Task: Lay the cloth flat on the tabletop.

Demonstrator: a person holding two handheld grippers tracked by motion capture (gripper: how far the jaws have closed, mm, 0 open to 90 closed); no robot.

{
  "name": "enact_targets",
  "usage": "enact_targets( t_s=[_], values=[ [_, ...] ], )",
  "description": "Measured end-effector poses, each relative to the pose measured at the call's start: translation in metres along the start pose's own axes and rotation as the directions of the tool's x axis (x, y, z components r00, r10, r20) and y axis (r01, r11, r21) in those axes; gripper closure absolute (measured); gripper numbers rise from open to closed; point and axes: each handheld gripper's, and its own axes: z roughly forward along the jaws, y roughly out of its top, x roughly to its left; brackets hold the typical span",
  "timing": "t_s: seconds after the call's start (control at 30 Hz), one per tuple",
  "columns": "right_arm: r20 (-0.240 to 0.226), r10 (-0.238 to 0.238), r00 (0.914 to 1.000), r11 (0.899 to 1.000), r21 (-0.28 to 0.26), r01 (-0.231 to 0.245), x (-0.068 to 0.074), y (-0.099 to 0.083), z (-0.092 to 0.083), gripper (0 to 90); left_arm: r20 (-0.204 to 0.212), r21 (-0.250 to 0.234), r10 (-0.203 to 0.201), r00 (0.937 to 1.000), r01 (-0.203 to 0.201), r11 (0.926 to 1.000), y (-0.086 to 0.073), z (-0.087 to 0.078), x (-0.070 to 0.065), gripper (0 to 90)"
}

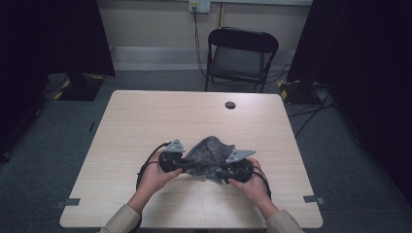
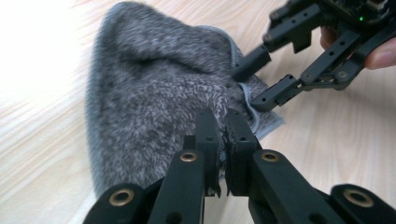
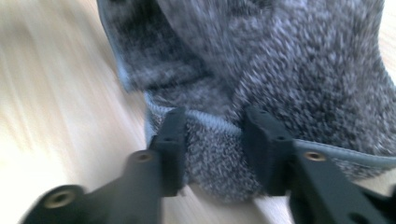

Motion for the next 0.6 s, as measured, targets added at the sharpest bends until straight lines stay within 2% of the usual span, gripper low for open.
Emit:
enact_targets(
  t_s=[0.03,0.07,0.17,0.23,0.3,0.33,0.37,0.43,0.5,0.6],
  values=[
    [-0.011,-0.003,0.9999,1.0,0.015,0.003,-0.005,-0.001,-0.005,80.5,-0.012,0.004,-0.003,0.9999,0.003,1.0,-0.001,-0.001,0.004,86.2],
    [-0.019,-0.008,0.9998,1.0,0.02,0.008,-0.007,0.0,-0.008,82.9,-0.019,0.002,-0.01,0.9998,0.01,0.9999,-0.001,-0.003,0.008,86.2],
    [-0.025,-0.02,0.9995,1.0,0.013,0.02,-0.012,0.002,-0.016,83.9,-0.056,0.013,-0.009,0.9984,0.01,0.9999,-0.004,-0.01,0.017,86.3],
    [-0.039,-0.022,0.999,1.0,-0.016,0.021,-0.016,0.004,-0.029,83.9,-0.08,0.014,-0.013,0.9967,0.014,0.9998,-0.005,-0.017,0.022,86.3],
    [-0.066,-0.043,0.9969,0.999,-0.028,0.042,-0.019,0.007,-0.039,83.6,-0.098,0.011,-0.019,0.995,0.02,0.9997,-0.005,-0.023,0.027,86.3],
    [-0.061,-0.055,0.9966,0.998,-0.034,0.053,-0.021,0.008,-0.052,83.3,-0.107,0.009,-0.017,0.9941,0.018,0.9998,-0.005,-0.027,0.03,86.3],
    [-0.061,-0.055,0.9966,0.998,-0.034,0.053,-0.021,0.008,-0.052,83.3,-0.115,0.004,-0.022,0.9932,0.022,0.9997,-0.005,-0.031,0.031,86.3],
    [-0.071,-0.032,0.9969,0.998,-0.061,0.028,-0.027,0.008,-0.068,84.8,-0.127,-0.005,-0.026,0.9916,0.025,0.9997,-0.003,-0.038,0.034,86.3],
    [-0.072,-0.027,0.997,0.998,-0.066,0.022,-0.029,0.008,-0.072,84.7,-0.128,-0.024,-0.024,0.9915,0.021,0.9995,0.003,-0.046,0.033,86.2],
    [-0.078,0.032,0.9965,0.994,-0.1,-0.039,-0.036,0.005,-0.083,86.5,-0.128,-0.035,-0.029,0.9913,0.025,0.9991,0.007,-0.048,0.031,85.7]
  ],
)
